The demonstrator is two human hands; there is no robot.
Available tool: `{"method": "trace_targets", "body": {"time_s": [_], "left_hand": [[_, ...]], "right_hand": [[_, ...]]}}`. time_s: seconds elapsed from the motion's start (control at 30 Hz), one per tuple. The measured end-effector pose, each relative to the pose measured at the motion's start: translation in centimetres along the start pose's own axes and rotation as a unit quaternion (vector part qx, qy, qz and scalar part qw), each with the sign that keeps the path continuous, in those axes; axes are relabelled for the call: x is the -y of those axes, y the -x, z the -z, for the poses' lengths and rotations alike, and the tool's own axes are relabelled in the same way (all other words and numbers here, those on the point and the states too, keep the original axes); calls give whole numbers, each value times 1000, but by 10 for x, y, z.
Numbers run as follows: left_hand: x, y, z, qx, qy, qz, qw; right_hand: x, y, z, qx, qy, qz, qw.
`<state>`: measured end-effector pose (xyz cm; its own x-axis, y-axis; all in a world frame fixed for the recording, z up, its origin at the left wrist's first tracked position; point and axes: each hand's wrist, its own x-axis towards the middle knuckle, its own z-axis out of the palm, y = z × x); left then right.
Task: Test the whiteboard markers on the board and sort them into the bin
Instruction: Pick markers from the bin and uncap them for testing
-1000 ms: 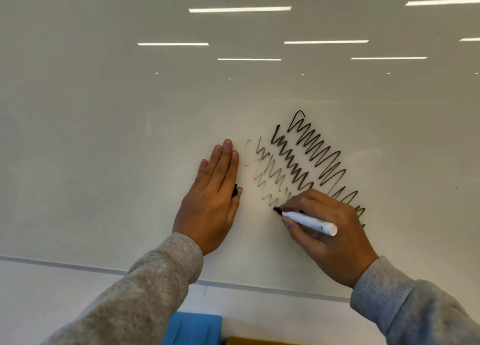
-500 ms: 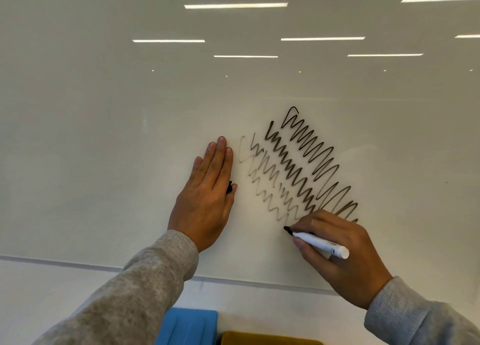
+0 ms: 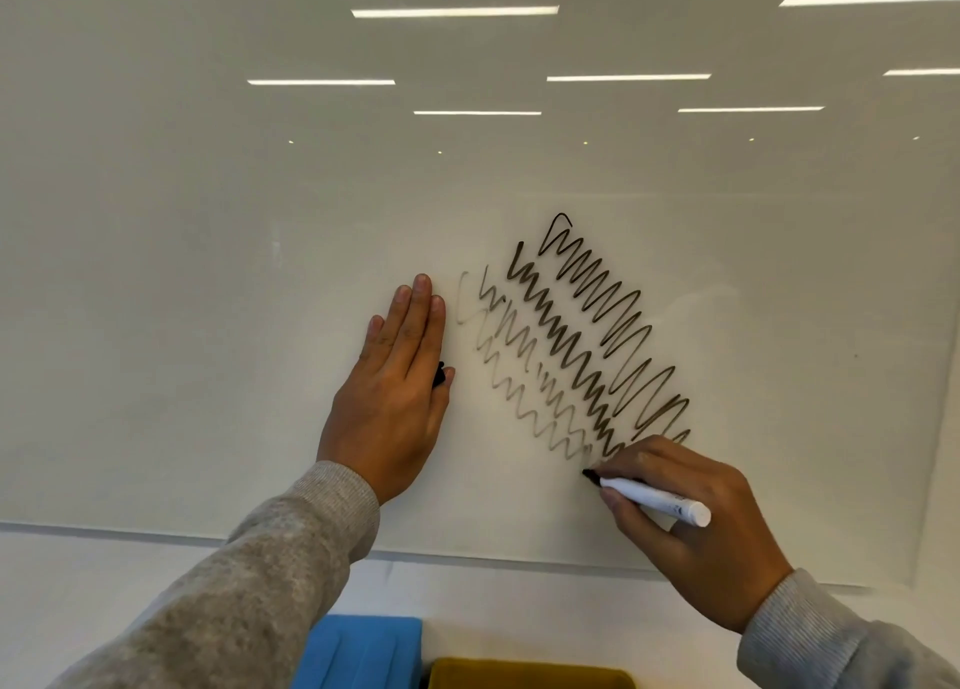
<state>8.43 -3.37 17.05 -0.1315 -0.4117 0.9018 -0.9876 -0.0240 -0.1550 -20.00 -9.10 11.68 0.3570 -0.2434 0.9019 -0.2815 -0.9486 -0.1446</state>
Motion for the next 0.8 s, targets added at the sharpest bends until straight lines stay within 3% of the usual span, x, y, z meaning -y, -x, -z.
{"method": "trace_targets", "body": {"time_s": [0.2,0.33,0.5,0.8], "left_hand": [[-1,0,0,7,-3,2,1000],[0,1,0,8,-7,2,1000],[0,2,0,10,-4,3,1000],[1,2,2,14,1,5,1000]], "right_hand": [[-2,4,2,10,-1,-5,1000],[-2,-2,6,-27,24,-16,999],[2,-4,2,52,28,11,998],[18,-58,-1,-42,-12,0,999]]}}
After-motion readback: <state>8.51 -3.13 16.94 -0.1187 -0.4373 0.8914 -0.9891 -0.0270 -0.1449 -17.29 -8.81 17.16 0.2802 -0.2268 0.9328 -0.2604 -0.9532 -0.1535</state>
